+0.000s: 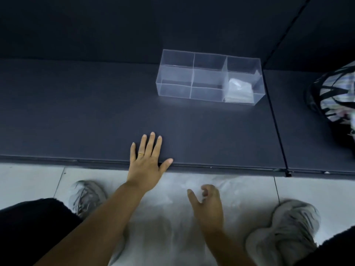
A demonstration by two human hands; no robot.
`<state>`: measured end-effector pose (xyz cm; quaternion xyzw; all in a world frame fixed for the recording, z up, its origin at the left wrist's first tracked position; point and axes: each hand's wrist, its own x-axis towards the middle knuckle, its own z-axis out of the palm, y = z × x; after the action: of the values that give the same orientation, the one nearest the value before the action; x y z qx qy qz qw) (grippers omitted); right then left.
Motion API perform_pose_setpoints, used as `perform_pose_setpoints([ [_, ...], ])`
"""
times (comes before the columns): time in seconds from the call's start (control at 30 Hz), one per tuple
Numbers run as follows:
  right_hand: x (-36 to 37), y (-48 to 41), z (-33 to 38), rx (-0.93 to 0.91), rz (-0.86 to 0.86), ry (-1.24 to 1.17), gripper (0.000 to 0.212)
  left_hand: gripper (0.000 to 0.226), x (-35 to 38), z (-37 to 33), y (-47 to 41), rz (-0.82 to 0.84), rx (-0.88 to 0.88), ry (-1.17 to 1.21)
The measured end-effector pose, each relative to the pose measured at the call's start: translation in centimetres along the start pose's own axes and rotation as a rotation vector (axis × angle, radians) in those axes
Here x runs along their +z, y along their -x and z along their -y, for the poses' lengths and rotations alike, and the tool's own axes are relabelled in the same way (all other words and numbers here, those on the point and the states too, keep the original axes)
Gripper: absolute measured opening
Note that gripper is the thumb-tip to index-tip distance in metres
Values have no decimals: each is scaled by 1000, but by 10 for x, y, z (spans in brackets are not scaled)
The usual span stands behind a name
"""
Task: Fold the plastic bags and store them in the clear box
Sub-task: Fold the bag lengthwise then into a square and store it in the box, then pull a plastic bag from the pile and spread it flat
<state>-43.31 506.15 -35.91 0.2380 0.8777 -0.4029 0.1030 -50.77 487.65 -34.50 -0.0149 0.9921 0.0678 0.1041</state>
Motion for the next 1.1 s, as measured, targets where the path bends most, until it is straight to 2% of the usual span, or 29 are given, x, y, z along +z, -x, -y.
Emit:
perform_pose_setpoints([
  [0.07,15,2,-10,342,140,-94,71,83,1,2,-4,44,2,13],
  [0.1,21,0,-12,418,199,-130,81,86,1,3,-6,57,5,6],
  [0.13,26,-3,-11,452,229,-149,81,86,2,3,-7,65,7,-4],
  [0.17,28,-5,-10,457,222,-154,71,85,3,4,-7,70,11,-9],
  [0.23,27,-9,-6,397,137,-131,37,83,4,4,-9,90,10,-3],
  [0.33,10,-9,2,255,81,-235,16,80,4,5,-12,127,12,-3],
  [0.37,0,-7,6,209,75,-298,16,79,3,5,-13,136,10,-4],
  [0.5,-52,2,23,17,30,-445,39,78,-6,3,-10,194,1,12],
  [0.6,-92,3,41,-56,61,-532,42,75,-26,-1,-4,250,-30,166],
  [0.67,-112,3,56,-81,143,-585,40,73,-51,-7,2,342,-98,421],
  [0.73,-130,4,66,-77,212,-683,39,78,-80,-22,14,472,-160,876],
  [0.77,-137,4,69,-75,228,-725,39,83,-94,-31,22,540,-142,1088],
  [0.83,-149,5,77,-68,215,-761,38,89,-121,-51,38,695,-2,1313],
  [0.9,-159,6,89,-31,155,-765,41,82,-147,-71,53,779,114,1348],
  [0.97,-171,5,101,-19,76,-730,44,71,-164,-90,62,762,191,1243],
  [1.03,-183,3,112,-63,21,-647,46,52,-174,-100,67,723,193,1148],
  [1.1,-197,0,122,-125,7,-527,50,27,-183,-101,67,622,143,1160],
])
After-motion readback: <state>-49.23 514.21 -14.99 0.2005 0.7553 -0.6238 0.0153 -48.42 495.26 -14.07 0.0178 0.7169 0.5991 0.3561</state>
